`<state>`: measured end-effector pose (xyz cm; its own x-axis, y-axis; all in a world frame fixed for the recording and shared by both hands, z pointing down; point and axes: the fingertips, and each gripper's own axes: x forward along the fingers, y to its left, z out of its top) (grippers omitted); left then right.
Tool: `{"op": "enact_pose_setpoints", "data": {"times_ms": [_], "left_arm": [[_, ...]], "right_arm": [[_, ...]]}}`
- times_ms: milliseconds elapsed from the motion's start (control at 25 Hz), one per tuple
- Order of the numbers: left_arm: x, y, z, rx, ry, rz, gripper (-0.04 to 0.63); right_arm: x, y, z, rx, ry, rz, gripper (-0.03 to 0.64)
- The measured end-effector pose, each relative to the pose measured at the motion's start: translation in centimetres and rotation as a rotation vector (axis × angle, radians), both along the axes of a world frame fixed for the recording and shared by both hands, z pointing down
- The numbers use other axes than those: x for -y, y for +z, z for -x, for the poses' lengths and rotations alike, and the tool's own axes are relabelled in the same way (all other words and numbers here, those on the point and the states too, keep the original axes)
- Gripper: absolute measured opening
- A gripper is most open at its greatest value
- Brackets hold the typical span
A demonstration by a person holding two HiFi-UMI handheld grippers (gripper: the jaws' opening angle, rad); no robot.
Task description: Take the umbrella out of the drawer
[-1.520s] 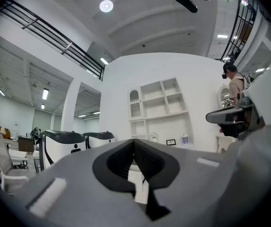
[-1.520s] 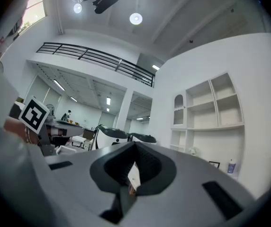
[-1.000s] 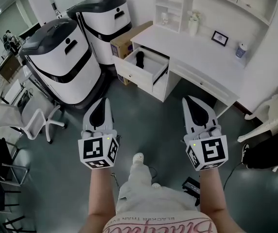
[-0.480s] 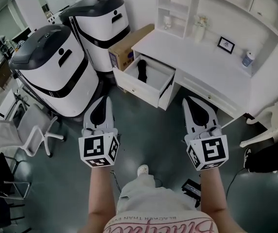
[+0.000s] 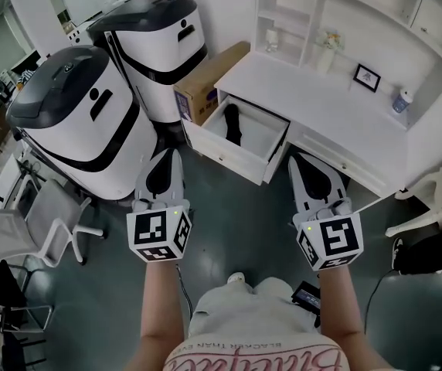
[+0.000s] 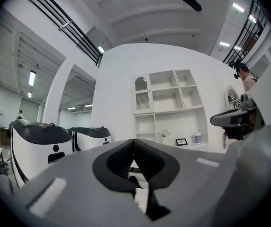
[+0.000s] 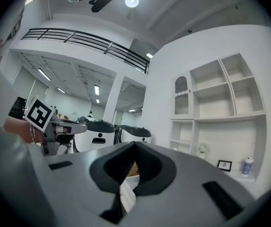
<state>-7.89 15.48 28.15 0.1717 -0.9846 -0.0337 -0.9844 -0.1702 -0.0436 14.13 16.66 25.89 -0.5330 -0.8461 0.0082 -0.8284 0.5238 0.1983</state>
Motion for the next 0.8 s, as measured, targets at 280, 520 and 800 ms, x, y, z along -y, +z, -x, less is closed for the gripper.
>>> {"op": "enact_pose_setpoints", "data": {"times_ms": [280, 520, 800], "left_arm": [[1.1, 0.3, 1.5, 0.001, -0.006, -0.003, 0.009], [2.5, 0.5, 2.2, 0.000, -0.027, -0.005, 0.009], [6.1, 1.4, 2.9, 0.023, -0.040, 0.015, 0.009]], "right_arm": [[1.5, 0.6, 1.1, -0.005, -0.003, 0.011, 0.008], [3.5, 1.0, 1.5, 0.002, -0.019, 0.014, 0.008], [8.2, 2.1, 2.4, 0.018, -0.028, 0.030, 0.008]]}}
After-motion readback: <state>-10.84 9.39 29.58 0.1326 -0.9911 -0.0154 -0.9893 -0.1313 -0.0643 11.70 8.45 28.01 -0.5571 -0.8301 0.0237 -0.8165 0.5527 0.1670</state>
